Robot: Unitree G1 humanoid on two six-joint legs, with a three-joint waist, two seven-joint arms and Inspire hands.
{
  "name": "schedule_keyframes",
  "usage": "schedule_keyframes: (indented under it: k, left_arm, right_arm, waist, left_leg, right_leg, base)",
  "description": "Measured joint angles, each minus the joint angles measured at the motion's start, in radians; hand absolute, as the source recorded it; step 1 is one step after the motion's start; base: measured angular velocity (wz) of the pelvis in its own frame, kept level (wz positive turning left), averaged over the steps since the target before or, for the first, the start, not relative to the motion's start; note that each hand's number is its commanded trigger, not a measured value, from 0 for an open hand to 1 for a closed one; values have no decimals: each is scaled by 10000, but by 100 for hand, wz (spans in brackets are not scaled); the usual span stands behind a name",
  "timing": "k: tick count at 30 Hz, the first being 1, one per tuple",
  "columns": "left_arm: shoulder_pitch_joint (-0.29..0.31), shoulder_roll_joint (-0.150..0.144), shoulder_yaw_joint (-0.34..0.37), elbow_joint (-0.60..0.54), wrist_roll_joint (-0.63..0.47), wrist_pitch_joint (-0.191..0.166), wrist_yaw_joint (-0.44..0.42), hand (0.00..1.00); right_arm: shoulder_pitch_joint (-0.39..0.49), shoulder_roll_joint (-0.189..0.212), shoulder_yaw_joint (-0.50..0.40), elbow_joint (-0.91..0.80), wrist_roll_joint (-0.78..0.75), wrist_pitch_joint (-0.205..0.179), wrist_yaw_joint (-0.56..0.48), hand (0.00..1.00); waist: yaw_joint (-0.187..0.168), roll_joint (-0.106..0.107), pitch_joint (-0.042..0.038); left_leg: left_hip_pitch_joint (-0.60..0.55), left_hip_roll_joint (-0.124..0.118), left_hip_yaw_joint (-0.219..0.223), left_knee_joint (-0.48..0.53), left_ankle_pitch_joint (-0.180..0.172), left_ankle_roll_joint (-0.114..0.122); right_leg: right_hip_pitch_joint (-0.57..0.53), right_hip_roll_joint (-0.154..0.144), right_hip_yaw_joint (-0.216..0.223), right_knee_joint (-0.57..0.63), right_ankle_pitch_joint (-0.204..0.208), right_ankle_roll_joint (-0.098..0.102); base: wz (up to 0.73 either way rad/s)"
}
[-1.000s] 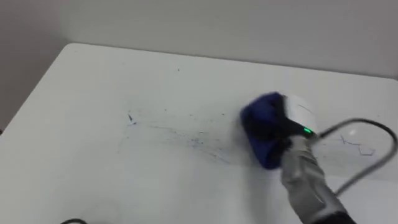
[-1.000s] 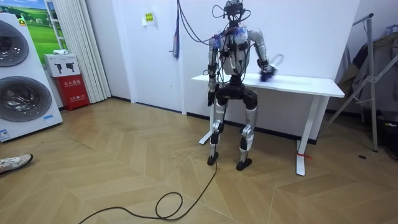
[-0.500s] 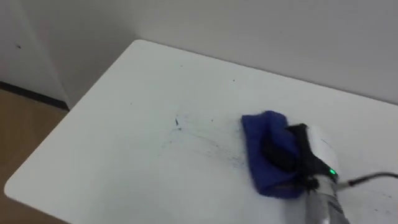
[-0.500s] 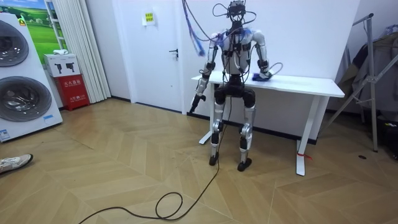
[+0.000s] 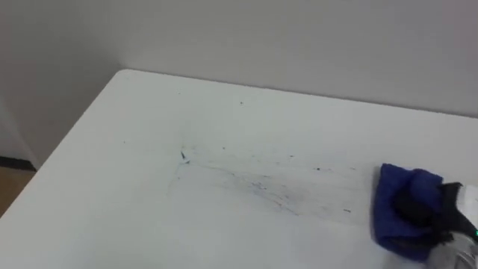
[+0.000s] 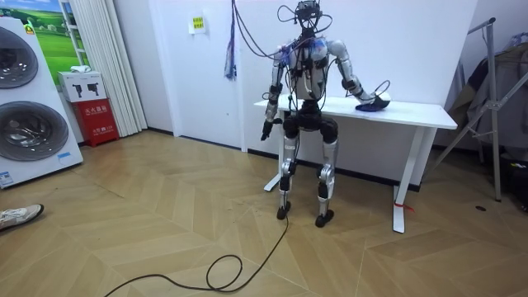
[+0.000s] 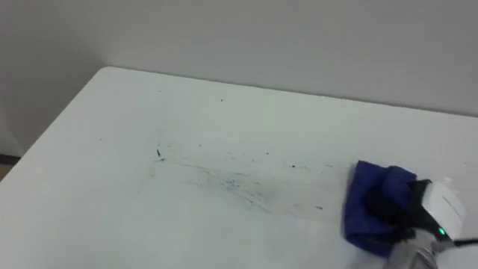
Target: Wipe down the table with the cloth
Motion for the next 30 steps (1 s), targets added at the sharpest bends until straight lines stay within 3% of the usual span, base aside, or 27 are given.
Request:
schedule_keyframes:
  k: [1,2,3,4,5,8,10,12,13,14,16,17,19,20,22,23,24,25,26,27,28,29,30]
  left_arm:
    - [-212,-46,-273,133,-18,106,-11,0]
    - [-305,-76,-422,162,-62,125,-13,0]
    - [-508,-163,-654,170,-210,126,-52,0]
    - [-685,-255,-811,127,-399,105,-161,0]
    - [-761,-282,-857,104,-468,58,-211,0]
    - [-607,-149,-1183,123,-930,105,-241,0]
    - [-304,45,-1161,187,-1080,215,-240,0]
    - [-144,184,-945,190,-1058,244,-244,0]
    - [-99,338,-560,190,-945,231,-256,0]
    - [-97,414,-372,181,-743,227,-257,0]
    - [44,808,89,-43,98,102,-256,0]
    - [112,909,240,-98,304,86,-255,0]
    - [272,1253,571,-123,727,137,-248,0]
    - [291,1377,558,-125,726,173,-248,0]
    - [251,1687,391,-170,631,253,-242,0]
    - [213,1654,369,-170,601,252,-242,0]
    - [53,1521,330,-170,528,240,-241,0]
    - [-143,1341,323,-168,402,169,-239,0]
    - [-272,1319,286,-154,364,123,-229,0]
    - [-531,973,196,-121,112,86,-168,0]
    - [-797,665,-31,-109,-68,50,-163,0]
    - [-961,514,-158,-100,-190,31,-161,0]
    - [-1101,160,-419,61,-359,-155,-148,0]
  right_arm:
    - [-493,355,949,-777,-754,169,537,100]
    - [-782,539,1351,-1014,-1100,178,742,100]
    - [-1429,962,2041,-1092,-1572,109,1080,100]
    - [-2009,1201,2465,-1068,-1879,-47,1435,100]
    - [-2218,1304,2598,-1050,-2016,-110,1567,100]
    - [-2454,1442,2786,-452,-1952,-503,1703,100]
    - [-2045,1373,2470,948,-1738,-590,1496,100]
    - [-1335,1283,1624,911,-1019,-1142,835,100]
    - [-968,1255,1207,1191,-578,-1517,444,100]
    - [-764,1202,991,1286,-333,-1671,230,100]
    - [184,761,263,1467,754,-2066,-696,100]
    - [402,605,110,1500,1017,-2170,-882,100]
    - [1199,-92,-510,1765,1524,-2336,-1554,100]
    - [1353,-235,-603,1898,1584,-2336,-1708,100]
    - [1591,-405,-1094,2374,1719,-2343,-1946,100]
    - [1484,-404,-1159,2453,1731,-2343,-1932,100]
    - [1289,-389,-1144,2472,1681,-2344,-1887,100]
    - [996,-324,-938,2405,1540,-2348,-1808,100]
    - [800,-297,-737,2325,1547,-2341,-1727,100]
    - [292,-292,-180,2102,1507,-2271,-1433,100]
    - [-227,-83,346,1776,1240,-1831,-1049,100]
    - [-460,95,642,1550,1106,-1586,-860,100]
    - [-934,348,1148,1286,708,-1048,-463,100]
  waist:
    - [5,6,17]
    - [22,10,20]
    - [160,23,65]
    - [421,44,175]
    - [524,74,248]
    - [679,96,297]
    - [672,87,304]
    - [523,115,302]
    - [294,102,290]
    - [152,93,286]
    - [-151,29,233]
    - [-211,-21,209]
    - [-234,-43,158]
    - [-253,-70,125]
    - [-556,-161,65]
    - [-610,-160,62]
    - [-645,-156,59]
    - [-529,-147,56]
    - [-424,-146,54]
    - [-151,168,-5]
    - [-144,276,5]
    - [-163,163,-25]
    - [-112,230,12]
  left_leg:
    - [-44,69,-2,25,-40,-71]
    - [-71,95,-21,32,-49,-102]
    - [-103,115,-35,39,-29,-134]
    - [-133,103,-50,101,1,-96]
    - [-178,83,-114,161,-1,-93]
    - [-498,-43,-398,558,-38,8]
    - [-544,-80,-337,719,-78,148]
    - [-723,-27,-306,809,-161,274]
    - [-837,90,-293,909,-178,288]
    - [-840,140,-249,949,-187,271]
    - [-775,469,380,1001,-206,110]
    - [-756,527,496,1001,-199,63]
    - [-626,1003,716,1299,-328,-249]
    - [-645,1154,708,1439,-398,-361]
    - [-818,1790,458,2069,-735,-889]
    - [-807,1948,441,2169,-782,-1043]
    - [-768,2248,447,2271,-790,-1370]
    - [-674,2622,615,2242,-684,-1725]
    - [-637,2760,729,2253,-626,-1857]
    - [-627,3330,753,2327,-572,-1860]
    - [-756,3679,732,2372,-167,-1197]
    - [-910,3703,734,2442,88,-933]
    - [-1279,3527,803,2924,172,-922]
  right_leg:
    - [-119,59,-50,93,24,-41]
    - [-170,66,-150,133,18,-51]
    - [-258,60,-248,252,-13,-114]
    - [-367,-3,-284,497,-89,-169]
    - [-421,-62,-366,657,-147,-163]
    - [-663,-522,-1048,1386,-403,-59]
    - [-684,-879,-1210,1655,-502,70]
    - [-687,-1069,-1407,1684,-513,180]
    - [-690,-1299,-1506,2073,-622,306]
    - [-677,-1580,-1645,2351,-711,370]
    - [-432,-2778,-1515,2619,-795,622]
    - [-402,-3005,-1353,2417,-725,721]
    - [-111,-3423,-1058,1254,-146,870]
    - [-9,-3440,-1072,1002,76,887]
    - [351,-3450,-1507,408,777,888]
    - [349,-3428,-1508,462,825,892]
    - [257,-3275,-1505,660,815,907]
    - [-46,-2977,-1523,1143,782,925]
    - [-213,-2787,-1666,1476,613,1045]
    - [-706,-2427,-1980,2290,-94,1262]
    - [-1219,-2098,-1973,2927,-629,865]
    - [-1413,-2013,-1919,3125,-894,729]
    - [-1602,-1742,-1844,3208,-1147,489]
  base:
    - [-49]
    - [-9]
    - [0]
    - [9]
    - [29]
    - [54]
    - [37]
    - [35]
    - [51]
    - [77]
    - [72]
    - [36]
    - [11]
    - [9]
    - [23]
    - [6]
    - [-30]
    - [-46]
    - [-84]
    - [-81]
    - [-68]
    - [-33]
    - [-24]
